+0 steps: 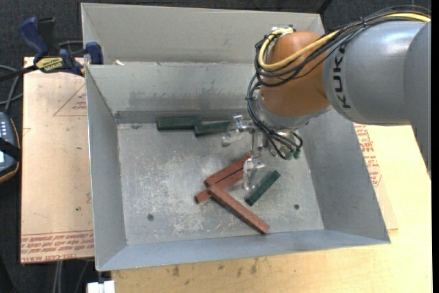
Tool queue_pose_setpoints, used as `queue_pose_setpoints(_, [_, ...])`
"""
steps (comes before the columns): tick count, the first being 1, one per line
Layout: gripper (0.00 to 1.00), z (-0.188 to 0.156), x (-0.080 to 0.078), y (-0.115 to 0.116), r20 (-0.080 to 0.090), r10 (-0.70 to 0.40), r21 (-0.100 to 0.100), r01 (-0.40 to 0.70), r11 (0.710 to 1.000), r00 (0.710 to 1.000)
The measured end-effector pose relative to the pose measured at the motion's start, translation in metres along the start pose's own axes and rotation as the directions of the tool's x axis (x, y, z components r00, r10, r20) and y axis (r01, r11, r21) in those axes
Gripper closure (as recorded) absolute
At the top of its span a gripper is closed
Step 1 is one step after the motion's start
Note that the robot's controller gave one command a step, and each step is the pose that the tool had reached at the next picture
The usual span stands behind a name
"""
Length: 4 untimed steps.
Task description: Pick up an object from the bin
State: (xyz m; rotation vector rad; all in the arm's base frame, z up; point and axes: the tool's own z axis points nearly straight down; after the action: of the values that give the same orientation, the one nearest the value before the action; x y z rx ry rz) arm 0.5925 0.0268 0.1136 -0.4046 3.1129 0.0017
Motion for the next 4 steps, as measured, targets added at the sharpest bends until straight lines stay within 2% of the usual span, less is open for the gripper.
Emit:
queue_pose_setpoints(1, [0.00,0.0320,-0.0143,-0.0051,0.002,-0.288,0.001,0.288,0.958,0.958])
queue_pose_setpoints(2, [1.00,0.0331,-0.0076,-0.0015,0.030,0.042,0.002,-0.043,0.999,0.999])
queue_pose_setpoints(3, [1.00,0.0331,-0.0076,-0.0016,0.030,0.042,0.002,-0.043,0.999,0.999])
queue_pose_setpoints(4, [1.00,0.0298,-0.0058,-0.0012,0.021,0.042,0.001,-0.042,0.999,0.999])
